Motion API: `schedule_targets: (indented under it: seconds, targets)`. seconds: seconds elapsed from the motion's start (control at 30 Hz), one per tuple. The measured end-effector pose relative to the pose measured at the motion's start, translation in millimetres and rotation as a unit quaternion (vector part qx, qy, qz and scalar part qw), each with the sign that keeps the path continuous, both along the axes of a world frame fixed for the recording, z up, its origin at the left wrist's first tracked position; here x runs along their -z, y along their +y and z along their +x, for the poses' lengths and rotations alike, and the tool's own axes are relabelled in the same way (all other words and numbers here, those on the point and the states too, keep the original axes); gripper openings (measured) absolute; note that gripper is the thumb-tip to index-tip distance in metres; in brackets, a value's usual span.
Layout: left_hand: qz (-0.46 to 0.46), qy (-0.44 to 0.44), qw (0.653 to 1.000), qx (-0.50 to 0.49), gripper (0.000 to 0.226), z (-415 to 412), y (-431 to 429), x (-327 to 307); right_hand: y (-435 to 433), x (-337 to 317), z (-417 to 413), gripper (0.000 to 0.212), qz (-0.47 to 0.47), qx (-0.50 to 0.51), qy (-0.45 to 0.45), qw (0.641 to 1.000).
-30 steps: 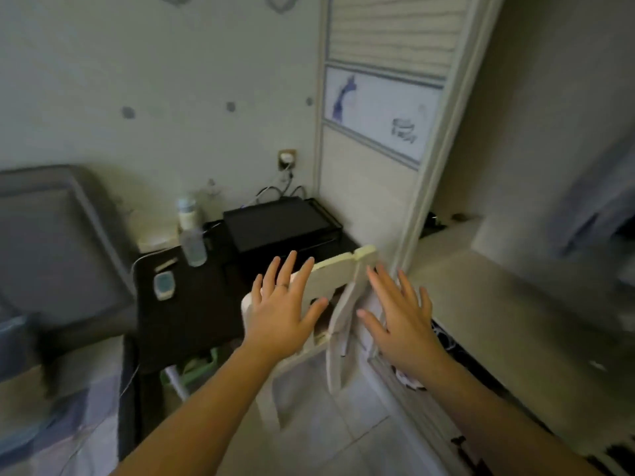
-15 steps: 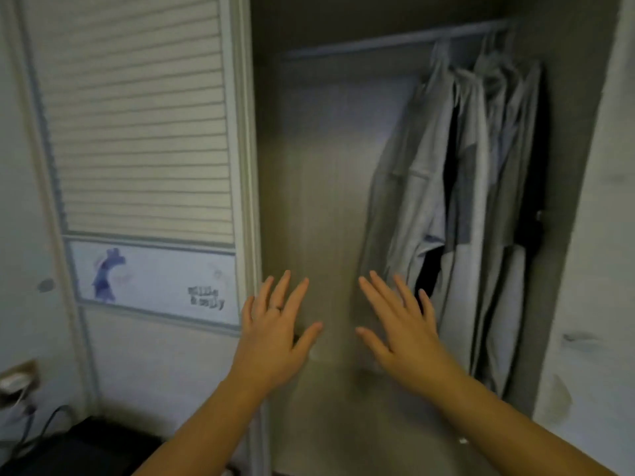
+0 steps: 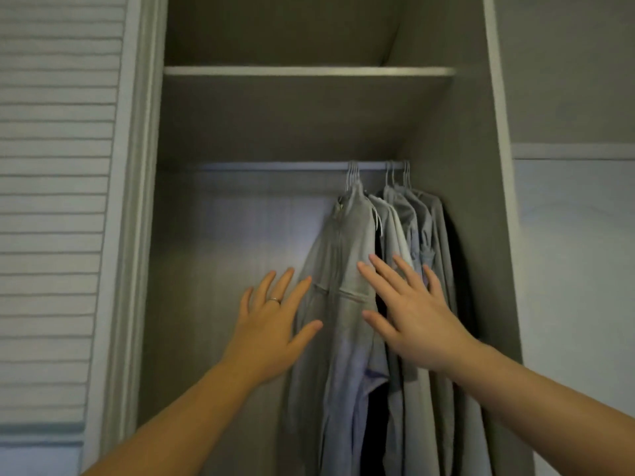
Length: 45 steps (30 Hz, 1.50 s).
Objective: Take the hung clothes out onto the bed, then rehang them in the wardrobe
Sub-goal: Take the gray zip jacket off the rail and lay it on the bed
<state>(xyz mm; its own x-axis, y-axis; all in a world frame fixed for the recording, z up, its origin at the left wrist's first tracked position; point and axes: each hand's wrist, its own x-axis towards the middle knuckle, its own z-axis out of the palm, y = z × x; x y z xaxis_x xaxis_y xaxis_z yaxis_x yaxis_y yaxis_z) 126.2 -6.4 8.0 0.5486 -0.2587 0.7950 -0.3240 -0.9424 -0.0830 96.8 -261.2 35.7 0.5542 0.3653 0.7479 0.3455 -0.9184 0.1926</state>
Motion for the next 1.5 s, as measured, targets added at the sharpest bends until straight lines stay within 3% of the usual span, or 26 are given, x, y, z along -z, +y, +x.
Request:
schedule_targets:
  seconds: [0.33,0.47,0.67,0.83,0.93,1.0,1.1,1.23,1.3,1.4,1.5]
  targets:
    - [0.023,-0.019,0.999,-0.028,0.084,105.8,-13.4,-100.1,-2.3,-126.1,80.0,0.064,-0.01,0.033,-0.069,0.997]
    - [-0.02,0.016,1.0,-0.003,0.072,145.0,-16.9,-125.7,10.6,-161.3,110.3,0.061,-0.027,0.066,-0.058,0.996]
    - [-0.018,0.055,0.996,0.066,0.072,195.7,-36.1,-150.2,31.8,-199.0,155.6,0.056,0.004,0.161,0.002,0.987]
    - [-0.074,0.113,0.973,0.185,0.069,217.0,-57.2,-154.1,46.0,-211.5,170.5,0.026,0.069,0.158,0.02,0.985]
    - [-0.113,0.162,0.944,0.265,0.075,229.3,-61.6,-152.8,50.2,-223.3,180.8,0.013,0.179,0.122,0.024,0.976]
    - [-0.132,0.18,0.927,0.302,0.082,235.8,-61.0,-151.4,58.0,-229.6,186.6,0.012,0.292,0.068,0.064,0.952]
    - [-0.155,0.196,0.907,0.34,0.079,240.3,-57.5,-149.6,75.0,-234.1,190.2,0.006,0.43,0.009,0.167,0.887]
    - [-0.175,0.213,0.889,0.365,0.091,240.5,-51.2,-148.8,90.7,-233.3,200.7,0.022,0.478,0.006,0.218,0.851]
    - [-0.198,0.227,0.873,0.383,0.102,241.5,-46.6,-148.5,99.8,-231.4,204.7,0.031,0.481,-0.007,0.2,0.854]
    - [-0.203,0.243,0.858,0.404,0.107,246.1,-41.3,-144.6,108.2,-231.6,208.7,0.029,0.496,-0.056,0.15,0.853]
    - [-0.202,0.231,0.862,0.403,0.097,252.6,-38.3,-139.2,107.8,-227.9,217.8,0.038,0.56,-0.1,0.094,0.817]
